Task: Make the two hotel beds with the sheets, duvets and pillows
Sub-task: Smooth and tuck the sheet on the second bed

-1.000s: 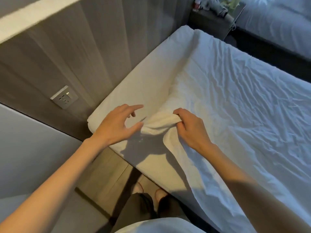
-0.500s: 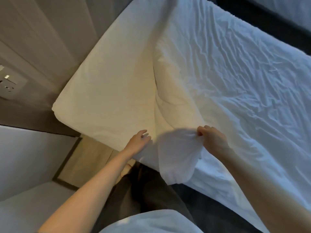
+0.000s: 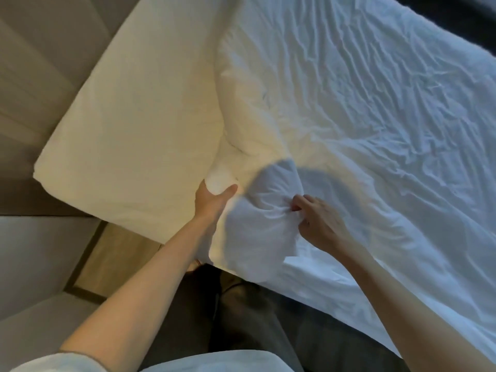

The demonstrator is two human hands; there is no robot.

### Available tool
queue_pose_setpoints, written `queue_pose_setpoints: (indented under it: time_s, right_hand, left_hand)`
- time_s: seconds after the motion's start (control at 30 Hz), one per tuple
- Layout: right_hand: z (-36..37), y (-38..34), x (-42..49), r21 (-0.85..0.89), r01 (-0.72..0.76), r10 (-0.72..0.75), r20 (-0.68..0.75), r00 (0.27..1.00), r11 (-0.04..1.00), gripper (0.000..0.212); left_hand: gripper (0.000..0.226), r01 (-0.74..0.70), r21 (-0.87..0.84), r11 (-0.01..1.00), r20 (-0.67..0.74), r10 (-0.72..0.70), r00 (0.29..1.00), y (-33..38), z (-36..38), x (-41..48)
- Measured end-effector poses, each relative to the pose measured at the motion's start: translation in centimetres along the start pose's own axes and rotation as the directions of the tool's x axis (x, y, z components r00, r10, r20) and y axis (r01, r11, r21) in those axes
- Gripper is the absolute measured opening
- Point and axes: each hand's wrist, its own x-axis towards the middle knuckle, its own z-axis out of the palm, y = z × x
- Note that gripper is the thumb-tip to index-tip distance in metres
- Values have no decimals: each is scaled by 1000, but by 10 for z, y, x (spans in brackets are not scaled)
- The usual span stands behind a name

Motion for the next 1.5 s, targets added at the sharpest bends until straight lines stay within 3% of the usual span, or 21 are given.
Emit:
queue_pose_setpoints:
  time_s: [0.1,0.2,0.27,0.4,0.5,0.67,0.87,1.0,1.07,1.13,1.2,1.3,1.5]
  right_hand:
    - [-10,-39,9,78,128,-130,22,991,989,31]
    - [-14,-99,25,132,224,-231,37,972,966,17]
    - [-19,-142,39,215,223,-236,37,971,951,13]
    - [-41,-226,68,452,178,-176,-47,983,874,15]
    - [-57,-281,87,537,103,-156,55,986,838,21]
    - [-57,-337,98,598,47,-167,147,975,800,21]
    - [-10,-366,94,592,-2,-131,183,974,806,16]
    - [45,-375,89,574,-104,-23,210,978,812,16]
    - [72,-373,86,617,-191,12,282,959,764,25]
    - [91,-364,83,620,-241,76,280,957,747,35]
    - [97,-348,80,600,-306,197,241,950,739,42]
    - [95,-315,65,591,-402,336,224,915,699,45]
    - [95,-236,10,533,-518,519,164,839,668,55]
  left_hand:
    - [49,-223,206,953,-92,246,965,50,-43,0]
    - [17,-412,343,844,-118,473,873,106,-94,-2]
    - [7,-483,431,762,-138,585,799,142,-127,-1]
    - [17,-555,513,654,-225,727,649,200,-197,-1]
    - [23,-571,592,568,-214,794,569,222,-243,5]
    - [20,-575,641,509,-129,809,573,234,-295,13]
    - [27,-513,748,422,-33,795,606,195,-336,25]
    - [31,-387,896,217,120,721,682,157,-354,51]
    - [33,-266,950,160,130,573,809,143,-354,67]
    - [50,-119,987,106,83,296,951,134,-350,82]
    - [66,-32,999,-8,33,117,993,132,-343,90]
    - [61,-157,986,-55,164,141,976,125,-316,87]
    - [55,-518,853,-69,522,150,839,105,-220,52]
